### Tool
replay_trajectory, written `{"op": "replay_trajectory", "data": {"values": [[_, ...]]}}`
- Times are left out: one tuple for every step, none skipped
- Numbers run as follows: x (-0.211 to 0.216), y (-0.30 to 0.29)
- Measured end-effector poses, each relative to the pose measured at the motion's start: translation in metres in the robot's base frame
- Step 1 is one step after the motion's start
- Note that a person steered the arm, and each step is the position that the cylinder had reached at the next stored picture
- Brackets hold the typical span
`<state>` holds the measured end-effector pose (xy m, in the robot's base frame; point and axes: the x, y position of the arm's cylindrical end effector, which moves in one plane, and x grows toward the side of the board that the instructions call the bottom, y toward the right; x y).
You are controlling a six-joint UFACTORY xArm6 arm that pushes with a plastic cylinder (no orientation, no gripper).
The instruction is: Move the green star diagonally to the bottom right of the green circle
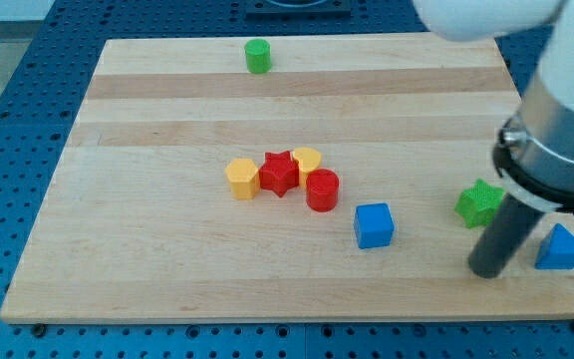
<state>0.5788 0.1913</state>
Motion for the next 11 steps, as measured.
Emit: {"op": "replay_trajectory", "data": {"values": [[-0.048, 0.002], [-0.129, -0.023], [-0.149, -0.041], [-0.099, -0.005], [-0.089, 0.044], [-0.137, 0.036], [-0.183, -0.065], [-0.189, -0.098], [-0.179, -0.043], [-0.168, -0.106], [-0.220, -0.194]]}}
